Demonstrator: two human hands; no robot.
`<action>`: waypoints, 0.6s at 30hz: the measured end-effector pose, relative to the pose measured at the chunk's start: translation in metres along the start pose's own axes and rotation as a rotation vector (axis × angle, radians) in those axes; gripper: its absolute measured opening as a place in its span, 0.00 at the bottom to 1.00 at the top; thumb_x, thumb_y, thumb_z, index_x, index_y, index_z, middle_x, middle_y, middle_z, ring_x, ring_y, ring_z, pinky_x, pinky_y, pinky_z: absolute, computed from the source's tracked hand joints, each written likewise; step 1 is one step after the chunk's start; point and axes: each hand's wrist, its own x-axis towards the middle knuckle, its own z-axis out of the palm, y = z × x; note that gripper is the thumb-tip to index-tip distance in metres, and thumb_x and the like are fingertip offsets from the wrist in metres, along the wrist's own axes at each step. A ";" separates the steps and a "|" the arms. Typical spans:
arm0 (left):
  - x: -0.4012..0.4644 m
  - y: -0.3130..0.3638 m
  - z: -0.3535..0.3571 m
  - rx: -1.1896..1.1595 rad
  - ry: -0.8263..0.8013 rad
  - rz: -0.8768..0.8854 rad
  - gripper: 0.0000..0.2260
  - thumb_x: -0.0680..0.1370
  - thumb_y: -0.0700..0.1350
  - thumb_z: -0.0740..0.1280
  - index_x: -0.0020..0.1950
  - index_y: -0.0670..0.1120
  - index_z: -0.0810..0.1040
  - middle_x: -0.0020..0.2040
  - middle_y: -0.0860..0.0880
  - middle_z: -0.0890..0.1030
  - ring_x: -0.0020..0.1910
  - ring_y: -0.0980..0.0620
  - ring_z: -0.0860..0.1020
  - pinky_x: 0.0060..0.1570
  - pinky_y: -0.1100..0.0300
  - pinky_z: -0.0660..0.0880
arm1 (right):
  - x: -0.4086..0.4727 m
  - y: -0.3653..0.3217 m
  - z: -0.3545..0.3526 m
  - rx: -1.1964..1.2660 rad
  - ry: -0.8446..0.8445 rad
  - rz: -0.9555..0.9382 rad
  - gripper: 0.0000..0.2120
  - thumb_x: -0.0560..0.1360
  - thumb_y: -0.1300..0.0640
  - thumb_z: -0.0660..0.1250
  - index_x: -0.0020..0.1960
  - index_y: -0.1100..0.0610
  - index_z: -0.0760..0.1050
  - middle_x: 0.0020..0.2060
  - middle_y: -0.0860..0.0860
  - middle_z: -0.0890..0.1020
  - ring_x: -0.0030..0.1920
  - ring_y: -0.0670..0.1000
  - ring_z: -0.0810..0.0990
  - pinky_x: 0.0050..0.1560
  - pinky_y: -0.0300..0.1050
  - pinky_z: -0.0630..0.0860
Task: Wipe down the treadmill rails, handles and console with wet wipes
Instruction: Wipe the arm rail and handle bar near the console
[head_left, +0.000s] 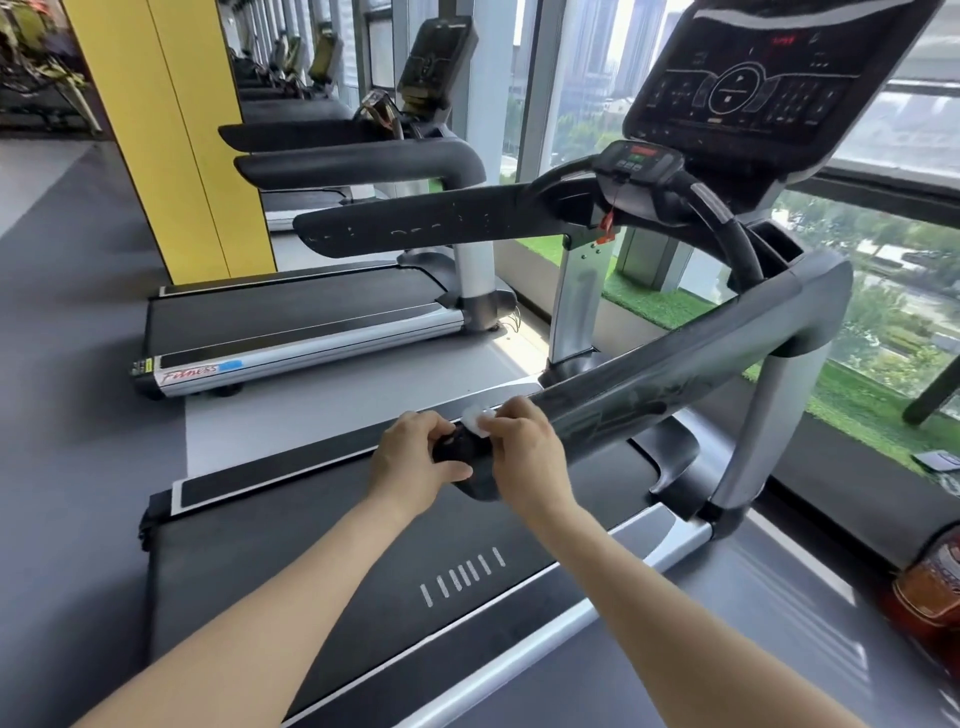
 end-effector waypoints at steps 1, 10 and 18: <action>0.000 0.001 -0.001 0.004 -0.005 0.008 0.17 0.65 0.40 0.78 0.51 0.45 0.79 0.50 0.48 0.77 0.49 0.48 0.77 0.51 0.56 0.73 | -0.003 -0.004 0.003 0.007 -0.019 -0.017 0.12 0.77 0.57 0.62 0.53 0.62 0.80 0.42 0.50 0.70 0.44 0.52 0.70 0.39 0.36 0.59; -0.006 0.019 -0.006 0.000 -0.077 0.145 0.22 0.68 0.40 0.76 0.60 0.47 0.75 0.53 0.53 0.73 0.51 0.54 0.73 0.49 0.66 0.66 | -0.001 -0.008 -0.030 0.204 -0.229 0.122 0.08 0.73 0.64 0.66 0.48 0.57 0.82 0.40 0.51 0.82 0.40 0.50 0.78 0.43 0.42 0.73; 0.021 0.075 0.020 0.115 -0.118 0.229 0.04 0.79 0.45 0.64 0.48 0.46 0.77 0.44 0.49 0.79 0.44 0.49 0.75 0.41 0.59 0.67 | 0.004 0.043 -0.064 0.204 -0.032 0.041 0.06 0.74 0.64 0.64 0.48 0.55 0.76 0.45 0.48 0.77 0.47 0.50 0.75 0.49 0.44 0.73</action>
